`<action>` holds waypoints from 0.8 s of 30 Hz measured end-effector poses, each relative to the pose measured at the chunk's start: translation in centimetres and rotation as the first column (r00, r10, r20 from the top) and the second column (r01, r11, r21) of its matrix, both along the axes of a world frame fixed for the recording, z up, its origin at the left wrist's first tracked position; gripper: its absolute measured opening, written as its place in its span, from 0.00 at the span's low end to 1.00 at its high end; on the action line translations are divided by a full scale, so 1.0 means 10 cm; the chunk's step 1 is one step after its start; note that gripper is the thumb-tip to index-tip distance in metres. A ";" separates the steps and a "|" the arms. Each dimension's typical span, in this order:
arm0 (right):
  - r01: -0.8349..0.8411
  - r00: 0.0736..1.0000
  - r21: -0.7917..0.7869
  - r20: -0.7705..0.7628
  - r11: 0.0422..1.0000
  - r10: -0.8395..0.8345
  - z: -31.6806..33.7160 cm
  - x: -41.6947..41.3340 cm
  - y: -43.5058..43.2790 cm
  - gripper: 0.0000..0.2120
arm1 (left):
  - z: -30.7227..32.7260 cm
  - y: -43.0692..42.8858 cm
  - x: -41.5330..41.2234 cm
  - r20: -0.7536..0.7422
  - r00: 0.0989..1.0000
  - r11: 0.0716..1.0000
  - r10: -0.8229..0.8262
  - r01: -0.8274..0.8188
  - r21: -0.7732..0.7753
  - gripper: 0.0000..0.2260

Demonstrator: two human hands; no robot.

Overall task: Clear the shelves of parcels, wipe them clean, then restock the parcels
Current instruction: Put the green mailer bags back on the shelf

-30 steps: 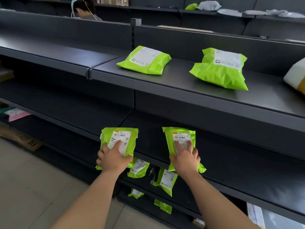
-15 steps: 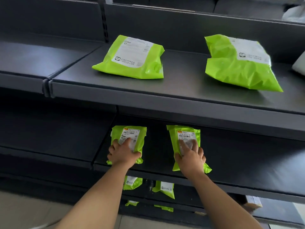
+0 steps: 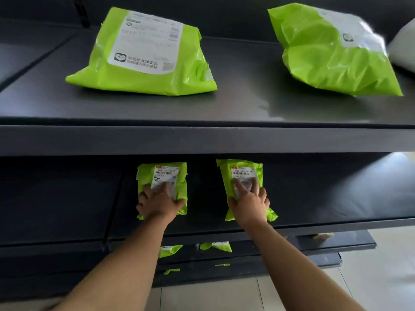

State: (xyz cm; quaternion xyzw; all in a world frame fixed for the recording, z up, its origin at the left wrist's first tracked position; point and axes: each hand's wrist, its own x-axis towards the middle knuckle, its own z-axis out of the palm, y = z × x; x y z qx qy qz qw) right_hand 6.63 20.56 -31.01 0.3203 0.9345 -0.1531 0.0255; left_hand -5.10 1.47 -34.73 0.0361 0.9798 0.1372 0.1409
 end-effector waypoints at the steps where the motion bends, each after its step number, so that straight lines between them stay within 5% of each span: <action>1: -0.001 1.000 0.003 0.001 1.000 0.001 -0.01 -0.03 0.00 0.27 | -0.01 -0.01 0.00 0.005 1.000 1.000 -0.013 0.013 -0.003 0.40; 24: -0.054 0.993 0.005 0.104 0.999 0.053 -0.27 -0.39 0.17 0.34 | -0.01 -0.06 -0.06 0.017 0.998 0.992 -0.057 0.058 -0.114 0.43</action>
